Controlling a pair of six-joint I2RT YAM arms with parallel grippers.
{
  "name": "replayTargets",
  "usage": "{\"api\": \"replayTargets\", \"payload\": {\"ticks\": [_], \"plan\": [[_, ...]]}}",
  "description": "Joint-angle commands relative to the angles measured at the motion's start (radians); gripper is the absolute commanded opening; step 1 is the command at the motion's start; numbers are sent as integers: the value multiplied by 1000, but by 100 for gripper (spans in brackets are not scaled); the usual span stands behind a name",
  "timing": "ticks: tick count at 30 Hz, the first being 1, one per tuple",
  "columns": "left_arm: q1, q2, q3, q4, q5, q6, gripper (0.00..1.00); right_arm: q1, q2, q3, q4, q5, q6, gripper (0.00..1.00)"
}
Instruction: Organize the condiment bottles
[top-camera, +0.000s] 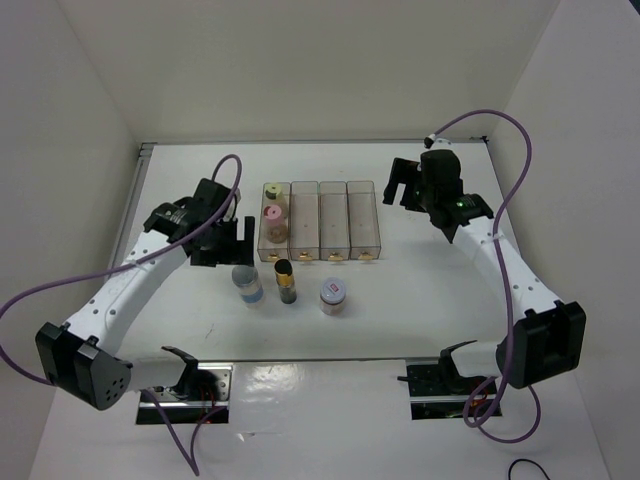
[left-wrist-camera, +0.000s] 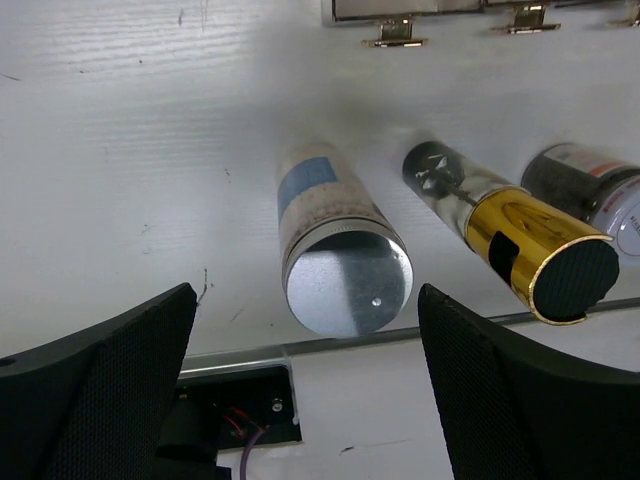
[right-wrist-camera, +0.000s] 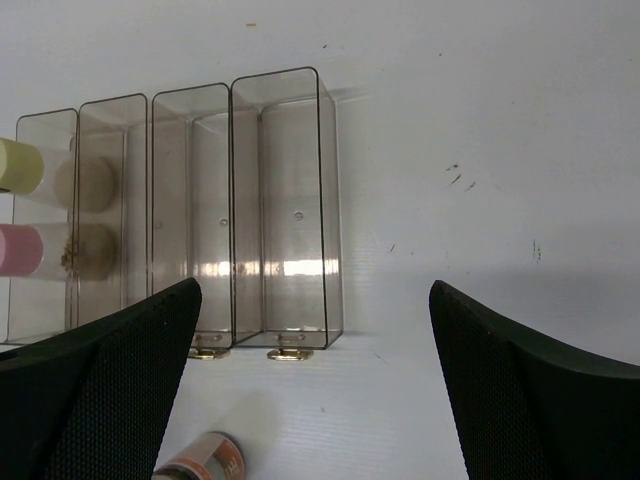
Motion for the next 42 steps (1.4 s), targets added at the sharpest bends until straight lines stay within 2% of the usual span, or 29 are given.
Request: {"api": "replayTargets", "payload": {"ticks": [1, 10, 21, 31, 42], "plan": [[-3, -34, -14, 39, 73, -7, 97, 11, -38, 2, 29, -9, -13, 99], [-3, -14, -25, 48, 103, 65, 97, 11, -47, -36, 20, 12, -4, 99], [-50, 74, -25, 48, 55, 56, 97, 11, -47, -36, 20, 40, -4, 99], [-79, 102, -16, 8, -25, 16, 92, 11, -38, -36, 20, 49, -4, 99], [-130, 151, 15, -24, -38, -4, 90, 11, -19, -46, 29, 49, -4, 99]]}}
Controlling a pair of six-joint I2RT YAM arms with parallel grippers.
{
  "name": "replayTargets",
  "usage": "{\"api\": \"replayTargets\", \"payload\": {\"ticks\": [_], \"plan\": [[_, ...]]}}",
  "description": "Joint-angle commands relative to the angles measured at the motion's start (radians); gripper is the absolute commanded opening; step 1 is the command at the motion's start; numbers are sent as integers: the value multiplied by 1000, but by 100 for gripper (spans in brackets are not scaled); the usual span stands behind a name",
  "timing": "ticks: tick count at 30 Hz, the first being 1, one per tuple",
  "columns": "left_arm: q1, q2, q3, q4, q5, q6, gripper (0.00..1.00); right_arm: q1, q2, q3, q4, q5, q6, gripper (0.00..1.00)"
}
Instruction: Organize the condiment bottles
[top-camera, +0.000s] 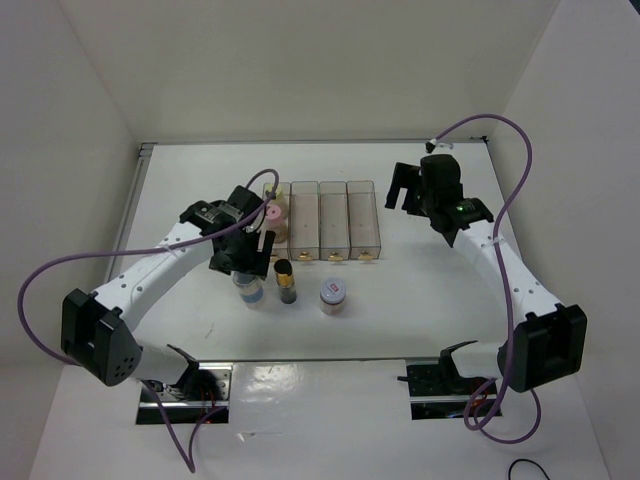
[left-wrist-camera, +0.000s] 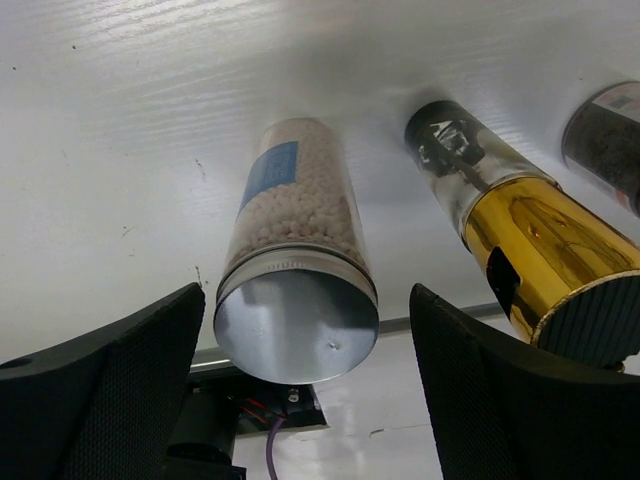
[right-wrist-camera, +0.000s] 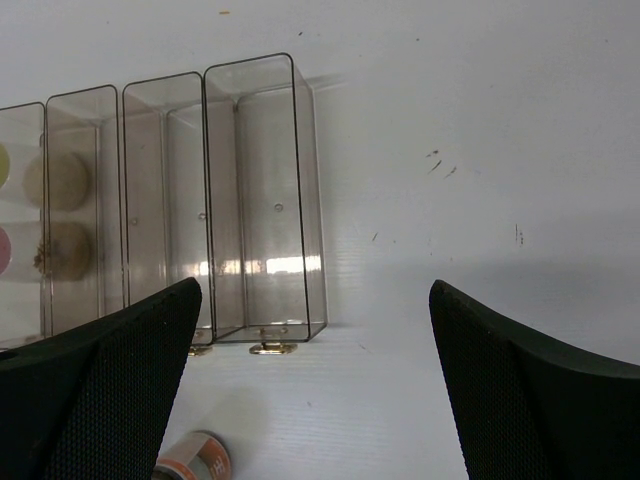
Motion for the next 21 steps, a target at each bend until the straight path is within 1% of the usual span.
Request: {"api": "replayTargets", "payload": {"ticks": [1, 3, 9, 10, 12, 15, 17, 19, 21], "plan": [[-23, 19, 36, -30, -21, -27, 88, 9, 2, -10, 33, 25, -4, 99], [-23, 19, 36, -39, -32, -38, 88, 9, 2, -10, 33, 25, -4, 99], [-23, 19, 45, -48, -84, -65, 81, 9, -8, -19, 43, 25, -4, 99], [-23, 19, 45, -48, -84, -65, 81, 9, -8, -19, 43, 25, -4, 99], [-23, 28, 45, -48, -84, -75, 76, 9, -8, -19, 43, 25, -4, 99], [-23, 28, 36, -48, -84, -75, 74, 9, -8, -19, 43, 25, -4, 99], [-23, 28, 36, -39, -75, -75, 70, 9, -8, -19, 43, 25, -4, 99], [-23, 28, 36, -39, -75, -75, 68, 9, -8, -19, 43, 25, -4, 99], [-23, 28, 36, -39, -75, -75, 64, 9, -8, -19, 43, 25, -4, 99]]}}
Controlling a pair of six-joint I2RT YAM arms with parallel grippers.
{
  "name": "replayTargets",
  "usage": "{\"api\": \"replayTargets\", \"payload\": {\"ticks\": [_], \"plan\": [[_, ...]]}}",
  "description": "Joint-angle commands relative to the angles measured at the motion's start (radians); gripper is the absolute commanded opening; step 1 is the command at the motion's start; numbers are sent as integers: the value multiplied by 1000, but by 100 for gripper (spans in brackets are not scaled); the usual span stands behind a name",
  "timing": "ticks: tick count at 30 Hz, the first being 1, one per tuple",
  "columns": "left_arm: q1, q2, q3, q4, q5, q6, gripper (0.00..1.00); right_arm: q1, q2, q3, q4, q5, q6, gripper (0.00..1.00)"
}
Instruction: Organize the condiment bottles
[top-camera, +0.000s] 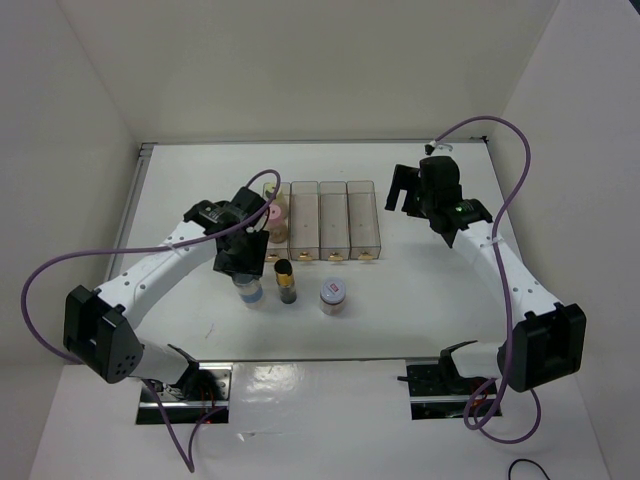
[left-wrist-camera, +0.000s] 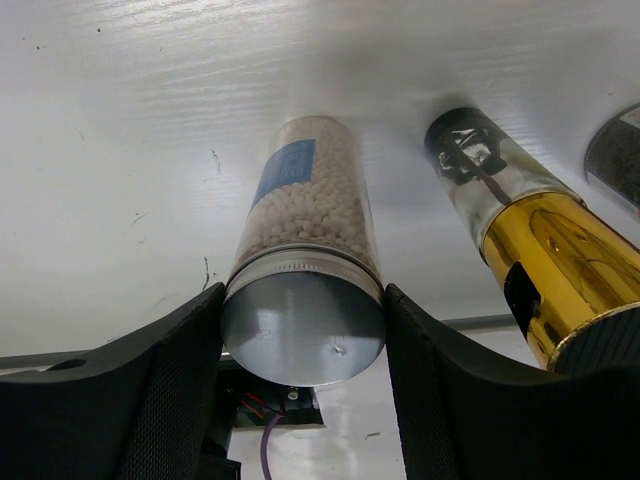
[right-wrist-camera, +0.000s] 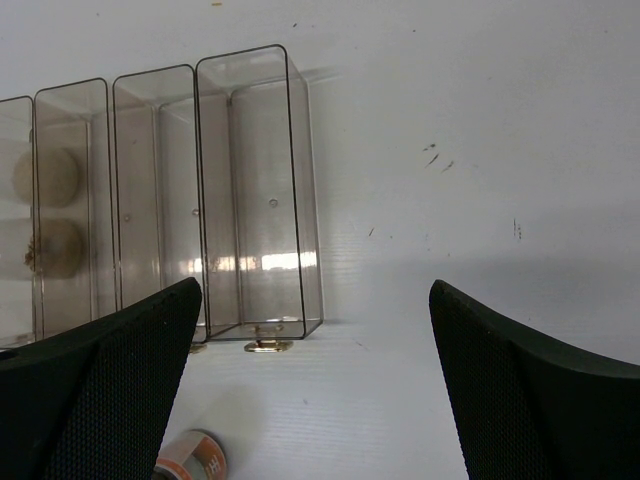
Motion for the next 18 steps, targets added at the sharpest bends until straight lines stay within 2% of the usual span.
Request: {"api": "replayTargets", "payload": {"ticks": [1, 10, 18], "plan": [[-2, 5, 26, -12, -12, -20, 64, 9, -19, -5, 41, 20, -4, 99], [-2, -25, 135, -92, -73, -20, 55, 9, -19, -5, 41, 11, -4, 99], [-2, -2, 398, -188, -61, 20, 54, 9, -19, -5, 41, 11, -4, 99]]}}
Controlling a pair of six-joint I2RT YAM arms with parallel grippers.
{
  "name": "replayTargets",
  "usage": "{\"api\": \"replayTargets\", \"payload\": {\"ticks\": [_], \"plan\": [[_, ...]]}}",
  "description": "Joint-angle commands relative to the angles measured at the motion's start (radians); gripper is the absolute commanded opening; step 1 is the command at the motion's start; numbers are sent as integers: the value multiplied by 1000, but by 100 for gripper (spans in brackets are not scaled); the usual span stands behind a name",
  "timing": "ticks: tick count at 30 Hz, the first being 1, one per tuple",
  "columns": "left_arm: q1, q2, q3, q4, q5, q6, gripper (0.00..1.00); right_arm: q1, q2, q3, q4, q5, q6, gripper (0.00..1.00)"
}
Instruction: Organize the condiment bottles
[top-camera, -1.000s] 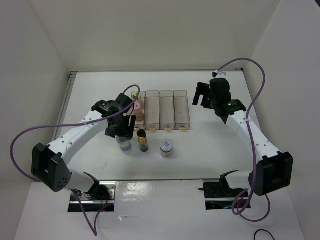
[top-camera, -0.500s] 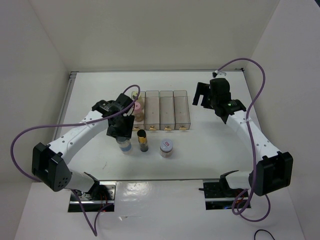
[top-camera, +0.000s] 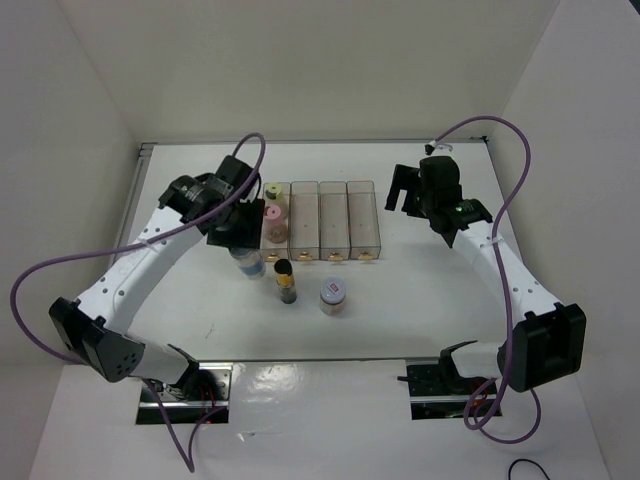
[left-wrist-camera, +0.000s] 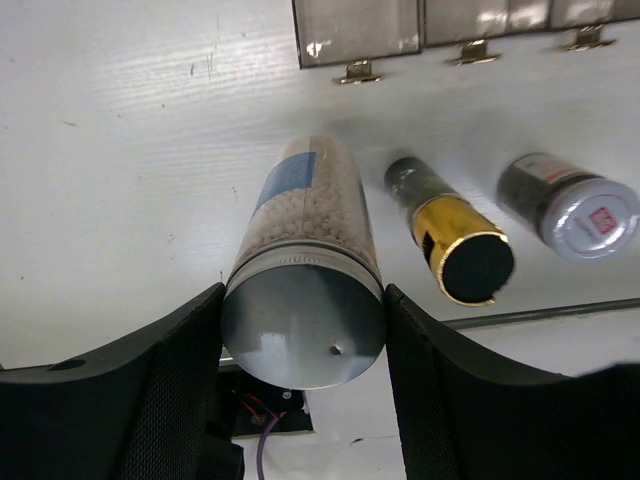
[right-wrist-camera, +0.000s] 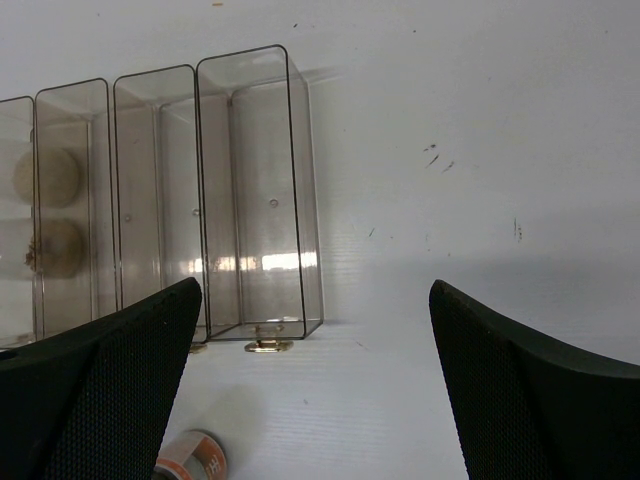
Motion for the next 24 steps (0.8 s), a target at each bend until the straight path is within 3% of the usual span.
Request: {"api": "replayTargets", "payload": {"ticks": [1, 13, 24], "plan": [[-2, 8, 177, -58, -39, 13, 54, 9, -19, -5, 40, 11, -4, 99], [-2, 178, 590, -18, -18, 114, 55, 9, -39, 4, 31, 21, 5, 99], [-2, 419, 748, 123, -17, 206, 55, 9, -68, 4, 22, 60, 14, 99]]}}
